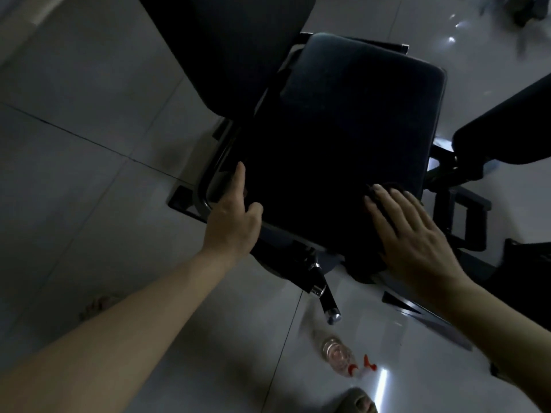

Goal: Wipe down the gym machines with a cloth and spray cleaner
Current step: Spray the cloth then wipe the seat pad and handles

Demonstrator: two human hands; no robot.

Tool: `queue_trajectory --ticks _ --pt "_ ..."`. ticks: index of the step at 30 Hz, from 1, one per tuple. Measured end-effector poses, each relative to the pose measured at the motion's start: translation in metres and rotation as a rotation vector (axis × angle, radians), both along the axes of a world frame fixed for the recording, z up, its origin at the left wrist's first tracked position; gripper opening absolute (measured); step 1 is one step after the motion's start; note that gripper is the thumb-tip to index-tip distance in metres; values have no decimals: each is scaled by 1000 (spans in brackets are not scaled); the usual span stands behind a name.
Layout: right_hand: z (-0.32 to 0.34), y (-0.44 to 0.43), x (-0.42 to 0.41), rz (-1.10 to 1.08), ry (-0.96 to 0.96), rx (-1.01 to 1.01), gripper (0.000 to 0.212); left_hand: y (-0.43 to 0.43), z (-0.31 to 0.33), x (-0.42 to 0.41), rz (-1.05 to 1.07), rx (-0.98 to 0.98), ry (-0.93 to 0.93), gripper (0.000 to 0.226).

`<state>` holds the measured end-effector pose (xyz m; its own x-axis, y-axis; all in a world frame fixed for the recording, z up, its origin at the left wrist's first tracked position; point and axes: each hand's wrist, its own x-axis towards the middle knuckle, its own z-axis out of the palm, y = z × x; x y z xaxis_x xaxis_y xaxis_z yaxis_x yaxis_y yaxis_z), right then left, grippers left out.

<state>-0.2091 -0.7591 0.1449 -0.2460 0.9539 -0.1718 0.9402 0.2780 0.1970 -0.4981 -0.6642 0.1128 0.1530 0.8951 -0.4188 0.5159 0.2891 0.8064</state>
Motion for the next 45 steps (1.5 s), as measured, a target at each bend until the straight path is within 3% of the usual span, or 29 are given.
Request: queue_trajectory --ticks 4,10,13,16,19,25,29,34,39,45 --pt "-15 59 -69 130 -11 43 73 3 -6 -11 77 -91 -225 70" --pt "-40 114 -156 56 68 137 59 1 -5 -19 308 -142 -265 41" --pt "-36 96 -131 65 106 117 65 -7 1 -12 306 -103 -236 35" --pt "-15 48 -67 37 99 38 83 -11 1 -12 203 -86 -182 36" --pt "2 16 -25 -54 44 -63 96 -7 -7 -15 173 -88 -133 23" --pt "-24 107 -133 125 40 20 71 1 -12 -39 198 -103 -172 19" --pt "-46 156 -208 32 29 36 56 6 -14 -61 290 -93 -147 21" --pt "-33 107 -161 112 68 71 64 8 -14 -57 341 -78 -162 19" --pt "-15 46 -80 -38 0 29 82 6 -16 -43 245 -99 -199 17" --pt "-38 120 -157 20 15 54 76 0 -19 -46 365 -24 -172 16"
